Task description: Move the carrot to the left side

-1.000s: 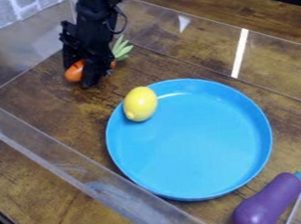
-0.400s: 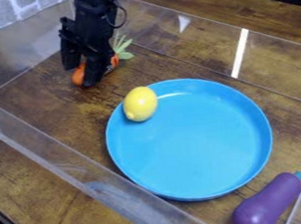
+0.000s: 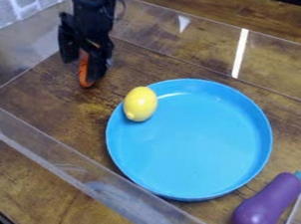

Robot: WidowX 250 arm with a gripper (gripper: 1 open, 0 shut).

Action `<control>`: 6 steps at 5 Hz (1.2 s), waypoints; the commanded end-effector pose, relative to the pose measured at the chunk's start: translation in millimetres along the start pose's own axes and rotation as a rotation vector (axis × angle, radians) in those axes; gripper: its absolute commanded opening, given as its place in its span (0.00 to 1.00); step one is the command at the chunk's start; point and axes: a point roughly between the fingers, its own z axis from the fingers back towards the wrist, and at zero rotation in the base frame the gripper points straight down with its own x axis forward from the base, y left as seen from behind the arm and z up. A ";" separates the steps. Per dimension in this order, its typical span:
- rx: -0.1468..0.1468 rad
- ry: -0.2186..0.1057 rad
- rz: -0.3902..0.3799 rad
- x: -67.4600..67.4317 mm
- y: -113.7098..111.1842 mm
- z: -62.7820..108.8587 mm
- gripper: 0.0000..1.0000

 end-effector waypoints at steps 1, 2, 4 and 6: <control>0.024 -0.110 0.075 -20.1 31.6 45.0 1.00; 0.034 -0.143 0.079 -34.7 53.4 50.9 1.00; 0.042 -0.174 0.063 -23.7 57.5 45.8 1.00; 0.045 -0.195 0.046 -10.1 60.7 39.6 1.00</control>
